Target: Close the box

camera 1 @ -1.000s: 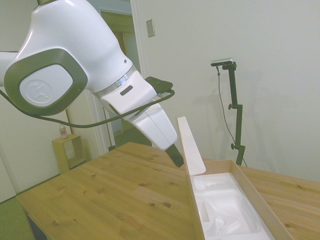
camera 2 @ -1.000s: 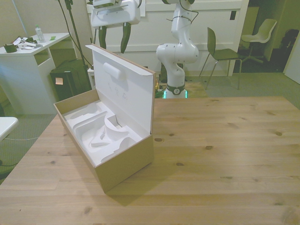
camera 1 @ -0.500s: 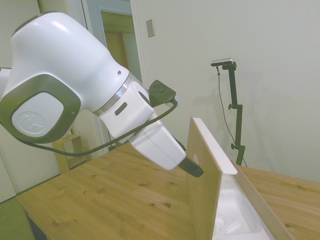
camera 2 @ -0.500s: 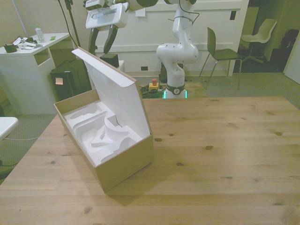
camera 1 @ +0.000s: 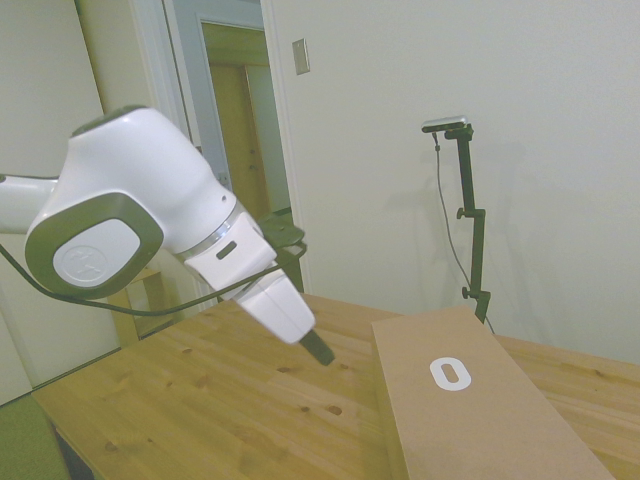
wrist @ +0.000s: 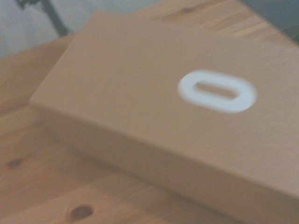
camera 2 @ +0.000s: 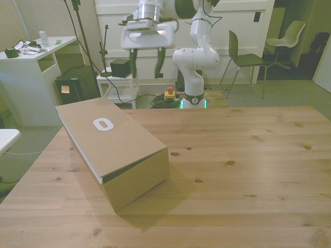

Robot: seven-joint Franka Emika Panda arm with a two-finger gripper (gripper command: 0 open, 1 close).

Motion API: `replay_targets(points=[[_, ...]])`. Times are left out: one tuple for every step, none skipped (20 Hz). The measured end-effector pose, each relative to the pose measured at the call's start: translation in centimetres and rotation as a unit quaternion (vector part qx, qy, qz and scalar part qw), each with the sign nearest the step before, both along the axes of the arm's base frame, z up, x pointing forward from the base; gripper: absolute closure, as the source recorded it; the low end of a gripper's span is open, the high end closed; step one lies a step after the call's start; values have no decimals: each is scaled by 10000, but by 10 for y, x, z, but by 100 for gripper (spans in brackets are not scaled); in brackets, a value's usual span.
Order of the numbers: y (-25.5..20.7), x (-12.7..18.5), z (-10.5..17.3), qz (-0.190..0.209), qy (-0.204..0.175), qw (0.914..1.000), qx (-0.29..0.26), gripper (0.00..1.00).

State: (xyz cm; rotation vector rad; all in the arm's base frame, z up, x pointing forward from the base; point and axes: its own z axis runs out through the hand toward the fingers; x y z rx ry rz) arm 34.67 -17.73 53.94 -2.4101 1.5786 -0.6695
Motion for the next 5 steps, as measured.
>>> replay_targets(points=[[19,0,-10,222,198,9995,43,0],[35,-2,-20,439,392,9982,84,0],[50,-5,-29,658,588,9960,117,0],[64,-8,-39,866,785,9930,147,0],[75,-11,-48,1077,993,9890,177,0]])
